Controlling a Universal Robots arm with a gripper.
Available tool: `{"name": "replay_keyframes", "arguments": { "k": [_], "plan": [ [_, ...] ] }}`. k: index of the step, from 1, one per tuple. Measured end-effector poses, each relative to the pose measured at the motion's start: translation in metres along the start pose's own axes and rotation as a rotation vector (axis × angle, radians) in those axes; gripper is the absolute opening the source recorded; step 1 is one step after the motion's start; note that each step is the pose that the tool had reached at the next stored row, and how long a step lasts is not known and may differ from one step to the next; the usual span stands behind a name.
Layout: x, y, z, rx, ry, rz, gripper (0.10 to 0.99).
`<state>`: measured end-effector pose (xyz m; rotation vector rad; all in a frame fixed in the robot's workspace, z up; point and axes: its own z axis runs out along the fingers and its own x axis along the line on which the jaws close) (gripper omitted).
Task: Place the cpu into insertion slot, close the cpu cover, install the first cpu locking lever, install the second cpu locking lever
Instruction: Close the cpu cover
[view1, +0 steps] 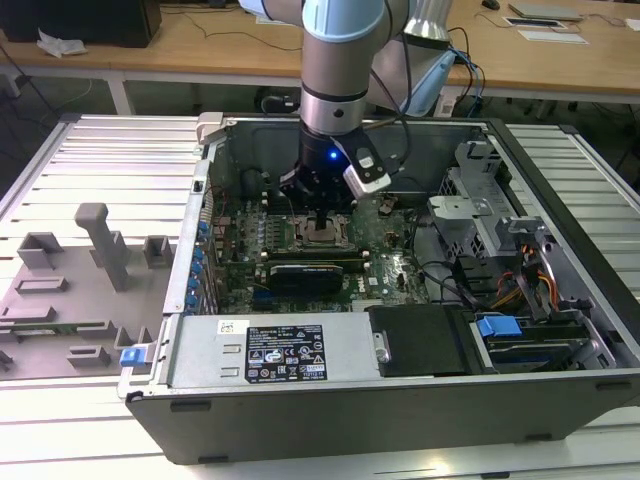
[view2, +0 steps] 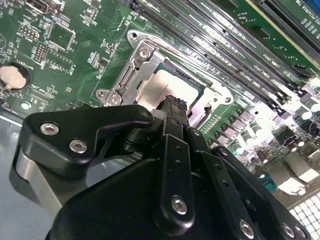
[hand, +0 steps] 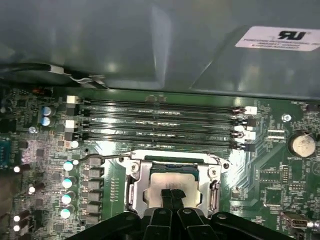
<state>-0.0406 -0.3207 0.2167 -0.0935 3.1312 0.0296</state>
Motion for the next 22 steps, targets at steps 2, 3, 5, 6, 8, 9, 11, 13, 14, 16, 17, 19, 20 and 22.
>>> {"name": "replay_keyframes", "arguments": {
  "k": [2,3,5,6,8,9,11,13,14,16,17,19,20,22],
  "plan": [
    [0.0009,-0.002,0.0,0.001,-0.0081,0.0,0.106],
    [0.0023,-0.0048,-0.0001,0.001,-0.0083,0.0,0.106],
    [0.0038,-0.0072,0.0001,0.001,-0.0085,0.0,0.106],
    [0.0045,-0.0074,0.0002,0.001,-0.0087,0.0,0.106],
    [0.0083,-0.0073,0.0004,0.001,-0.0094,-0.001,0.106],
    [0.01,-0.0072,0.0004,0.001,-0.0097,-0.001,0.106],
    [0.0144,-0.0069,0.0005,0.001,-0.0106,-0.002,0.106],
    [0.0217,-0.0065,0.0011,0.001,-0.0114,-0.002,0.106],
    [0.0244,-0.0063,0.0018,0.001,-0.0113,-0.002,0.106],
    [0.0283,-0.0062,0.0032,0.001,-0.0113,-0.002,0.106],
    [0.0297,-0.006,0.0036,0.001,-0.0115,-0.002,0.106],
    [0.0322,-0.0058,0.0045,0.001,-0.0118,-0.002,0.106],
    [0.0338,-0.0057,0.006,0.001,-0.0121,-0.002,0.106],
    [0.0347,-0.0057,0.0091,0.001,-0.0119,-0.002,0.106]
  ]
}}
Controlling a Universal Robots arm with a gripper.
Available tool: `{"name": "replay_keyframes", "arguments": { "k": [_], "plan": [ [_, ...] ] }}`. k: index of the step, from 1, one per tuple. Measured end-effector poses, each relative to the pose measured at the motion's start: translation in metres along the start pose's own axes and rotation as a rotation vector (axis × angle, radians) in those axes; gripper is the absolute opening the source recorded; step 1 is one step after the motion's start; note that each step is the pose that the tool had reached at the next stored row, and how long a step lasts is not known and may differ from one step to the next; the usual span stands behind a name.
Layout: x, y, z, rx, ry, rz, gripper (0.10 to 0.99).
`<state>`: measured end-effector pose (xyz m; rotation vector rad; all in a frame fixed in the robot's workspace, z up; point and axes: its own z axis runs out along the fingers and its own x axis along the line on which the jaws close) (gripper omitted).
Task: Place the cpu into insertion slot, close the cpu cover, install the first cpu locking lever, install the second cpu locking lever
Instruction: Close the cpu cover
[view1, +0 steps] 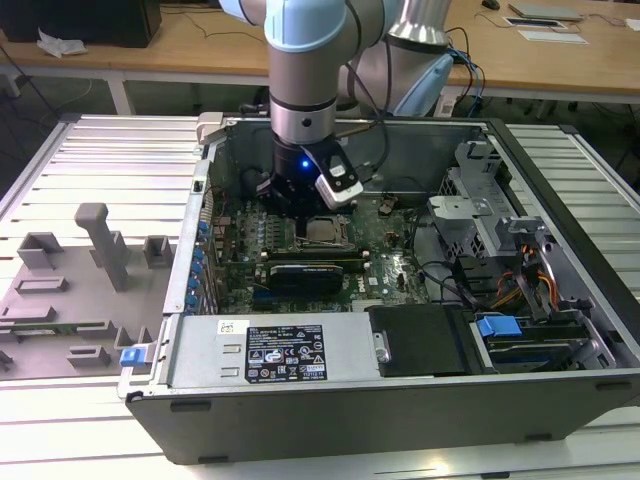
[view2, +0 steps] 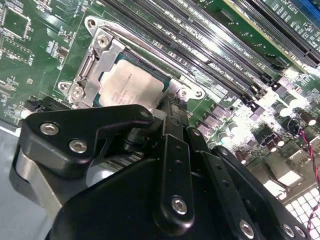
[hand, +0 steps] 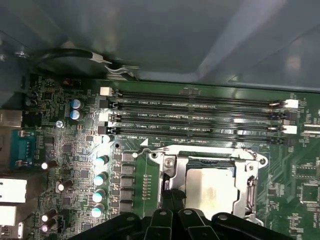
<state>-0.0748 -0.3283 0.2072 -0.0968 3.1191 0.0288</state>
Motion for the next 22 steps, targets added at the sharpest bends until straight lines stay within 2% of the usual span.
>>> {"name": "replay_keyframes", "arguments": {
  "k": [8,15,17,20,22],
  "plan": [
    [0.0002,0.0,0.0011,0.0,0.0001,0.0,0.106],
    [-0.0008,0.0002,-0.0088,0.0,0.0,0.0,0.106],
    [-0.0067,-0.0002,-0.0088,0.0,0.0023,0.0,0.106],
    [-0.0254,-0.0014,-0.0084,-0.001,0.0113,0.0,0.106],
    [-0.0312,-0.0018,-0.0083,-0.001,0.014,0.0,0.106]
  ]
}}
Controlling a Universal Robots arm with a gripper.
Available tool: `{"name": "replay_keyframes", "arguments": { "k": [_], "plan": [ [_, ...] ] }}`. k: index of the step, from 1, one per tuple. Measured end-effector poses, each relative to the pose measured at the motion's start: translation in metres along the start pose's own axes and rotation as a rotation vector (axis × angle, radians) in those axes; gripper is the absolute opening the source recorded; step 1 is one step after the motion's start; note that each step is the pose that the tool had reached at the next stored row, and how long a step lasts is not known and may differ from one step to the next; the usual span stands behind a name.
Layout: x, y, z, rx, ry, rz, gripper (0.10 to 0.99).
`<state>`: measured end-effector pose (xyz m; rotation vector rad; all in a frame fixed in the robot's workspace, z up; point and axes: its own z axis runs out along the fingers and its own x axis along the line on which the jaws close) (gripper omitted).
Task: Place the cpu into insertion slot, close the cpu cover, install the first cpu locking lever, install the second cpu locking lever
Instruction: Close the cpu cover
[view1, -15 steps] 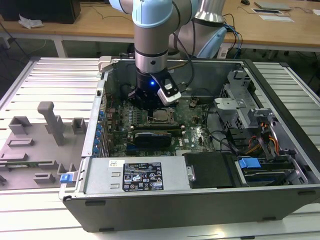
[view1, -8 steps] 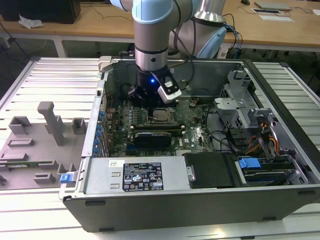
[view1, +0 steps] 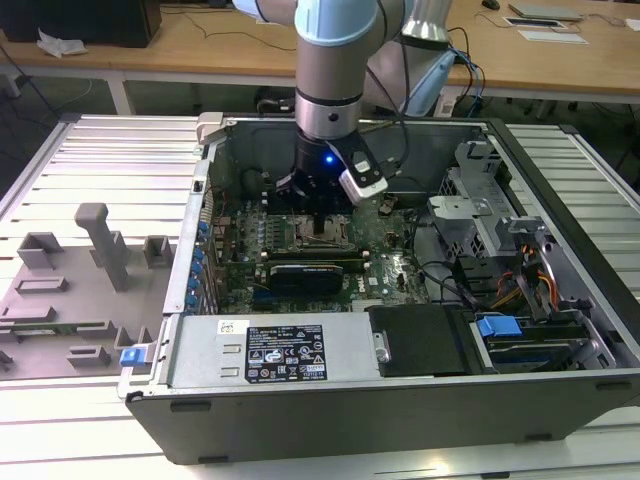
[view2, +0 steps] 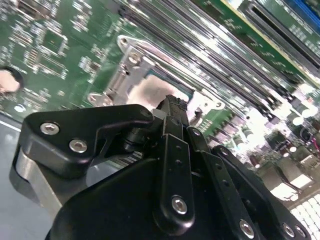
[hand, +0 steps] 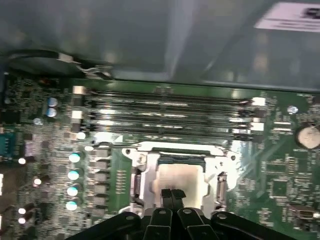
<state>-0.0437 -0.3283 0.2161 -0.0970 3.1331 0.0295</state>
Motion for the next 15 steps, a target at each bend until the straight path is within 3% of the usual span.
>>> {"name": "replay_keyframes", "arguments": {
  "k": [6,11,15],
  "plan": [
    [-0.0037,0.0001,-0.0093,0.0,0.0028,0.0,0.106],
    [-0.0038,0.0006,-0.0238,0.0,-0.0015,0.0,0.106],
    [-0.0038,0.0007,-0.026,0.0,-0.0025,0.0,0.106]
  ]
}}
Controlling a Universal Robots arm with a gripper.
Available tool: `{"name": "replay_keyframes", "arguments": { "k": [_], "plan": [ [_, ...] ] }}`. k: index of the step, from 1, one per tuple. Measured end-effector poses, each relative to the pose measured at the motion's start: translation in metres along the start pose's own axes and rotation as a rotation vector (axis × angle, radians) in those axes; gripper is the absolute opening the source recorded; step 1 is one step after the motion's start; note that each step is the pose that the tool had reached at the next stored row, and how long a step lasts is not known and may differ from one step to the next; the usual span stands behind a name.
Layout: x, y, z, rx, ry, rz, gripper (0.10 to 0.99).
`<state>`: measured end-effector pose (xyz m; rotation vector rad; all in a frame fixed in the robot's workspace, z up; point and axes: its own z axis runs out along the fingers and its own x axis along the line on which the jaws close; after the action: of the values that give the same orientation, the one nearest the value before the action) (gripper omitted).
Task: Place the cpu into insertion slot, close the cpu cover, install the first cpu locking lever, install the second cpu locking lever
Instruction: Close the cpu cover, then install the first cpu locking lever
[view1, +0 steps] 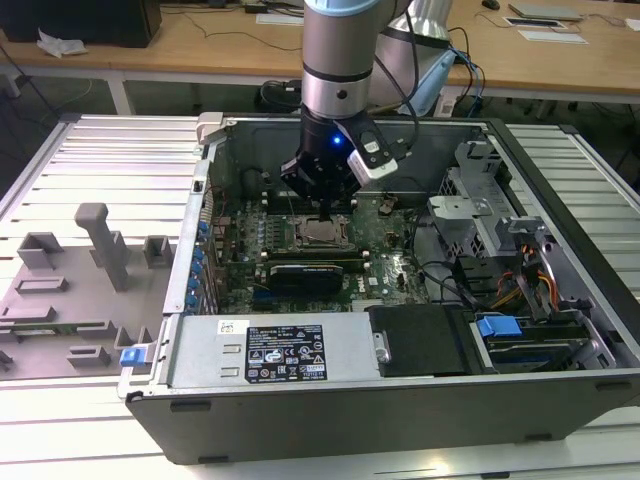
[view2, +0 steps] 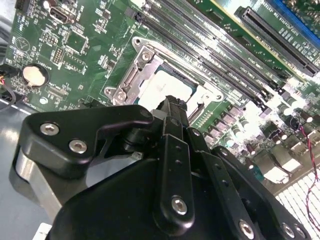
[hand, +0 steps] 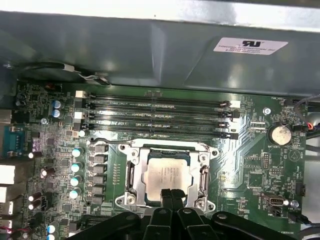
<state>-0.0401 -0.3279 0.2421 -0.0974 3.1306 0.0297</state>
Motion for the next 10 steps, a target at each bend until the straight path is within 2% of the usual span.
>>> {"name": "replay_keyframes", "arguments": {
  "k": [10],
  "plan": [
    [0.0,0.0,-0.0005,0.0,0.0002,0.0,0.106]
  ]
}}
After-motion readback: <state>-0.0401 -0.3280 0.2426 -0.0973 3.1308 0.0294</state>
